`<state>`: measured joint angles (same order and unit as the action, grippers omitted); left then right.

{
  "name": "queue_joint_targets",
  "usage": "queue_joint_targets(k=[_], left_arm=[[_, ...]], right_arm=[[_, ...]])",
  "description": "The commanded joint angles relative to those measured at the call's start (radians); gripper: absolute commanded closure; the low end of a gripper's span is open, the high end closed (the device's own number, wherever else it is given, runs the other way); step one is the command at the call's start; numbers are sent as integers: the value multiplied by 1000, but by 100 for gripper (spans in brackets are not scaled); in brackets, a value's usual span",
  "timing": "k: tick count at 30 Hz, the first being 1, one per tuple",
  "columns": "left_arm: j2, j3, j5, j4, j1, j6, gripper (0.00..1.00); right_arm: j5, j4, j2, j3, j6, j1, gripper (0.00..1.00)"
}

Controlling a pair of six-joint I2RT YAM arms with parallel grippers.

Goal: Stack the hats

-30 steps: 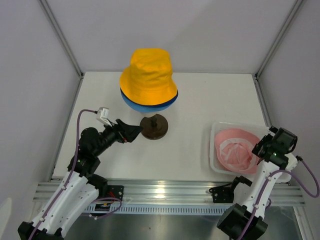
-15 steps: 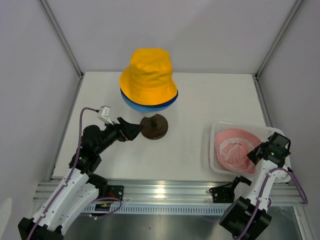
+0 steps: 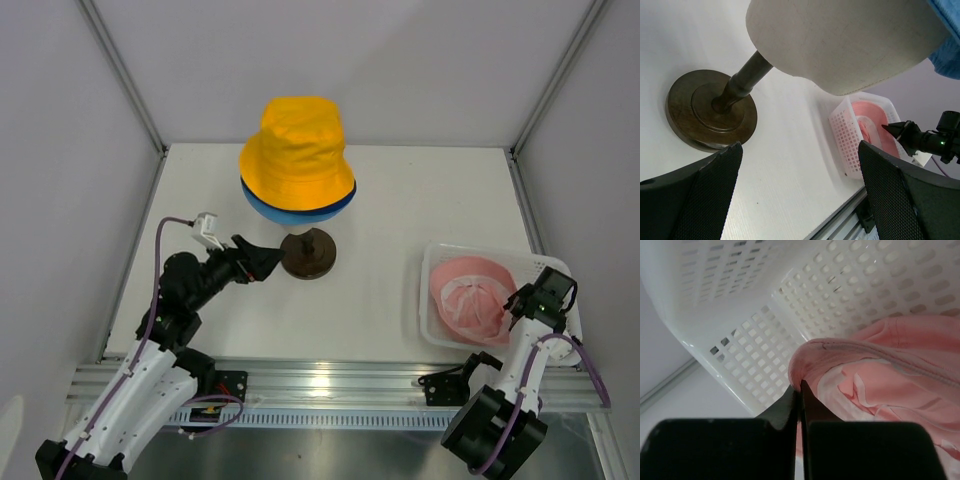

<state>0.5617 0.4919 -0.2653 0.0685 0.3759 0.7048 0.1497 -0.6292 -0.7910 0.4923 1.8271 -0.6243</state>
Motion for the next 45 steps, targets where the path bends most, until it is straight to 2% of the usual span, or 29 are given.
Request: queue_joint_targets(k=[1, 4, 9, 11, 13, 16, 20, 21, 24, 29, 30, 32, 33, 34, 37, 39, 40, 45], left_arm=[[-29, 39, 26, 7, 6, -18, 1], [-43, 39, 29, 16, 6, -21, 0], [-62, 40, 31, 10, 6, -15, 0], [-63, 43, 21, 10, 6, -13, 0], [-68, 46, 17, 13, 6, -11, 1], [-83, 56, 14, 20, 6, -11, 1], [-120, 76, 44, 60, 6, -19, 0], [-128, 88, 66, 73, 6, -19, 1], [-161, 103, 89, 79, 6, -19, 1], [-180, 120, 120, 93, 6, -22, 0], [-178, 120, 121, 96, 6, -22, 1], [-169, 119, 123, 96, 4, -19, 1], [-164, 119, 123, 97, 6, -19, 1], [-161, 119, 118, 96, 6, -16, 1], [-151, 122, 97, 88, 6, -7, 1], [-149, 129, 78, 79, 4, -7, 1], [-149, 131, 71, 76, 6, -8, 0], [-141, 157, -15, 45, 6, -4, 0]], right_arm=[[-53, 49, 21, 48, -32, -5, 100], [-128, 101, 59, 83, -48, -3, 100], [-220, 163, 84, 236, -127, 26, 100], [-281, 282, 67, 271, -190, 50, 100], [-409, 357, 32, 346, -241, 73, 100], [-541, 425, -71, 519, -360, 144, 100], [-599, 453, -197, 776, -573, 308, 100], [-605, 447, -252, 828, -666, 383, 100], [-669, 463, -373, 1004, -779, 506, 100], [-814, 588, -580, 1256, -805, 635, 100], [-831, 591, -614, 1360, -824, 673, 100], [-834, 571, -720, 1487, -899, 750, 100], [-823, 560, -756, 1631, -926, 771, 100], [-814, 533, -828, 1705, -968, 814, 100], [-802, 558, -974, 1962, -977, 877, 100], [-794, 608, -1031, 2037, -941, 902, 100], [-789, 687, -1054, 2068, -930, 910, 100], [-693, 784, -1151, 2068, -963, 954, 100]])
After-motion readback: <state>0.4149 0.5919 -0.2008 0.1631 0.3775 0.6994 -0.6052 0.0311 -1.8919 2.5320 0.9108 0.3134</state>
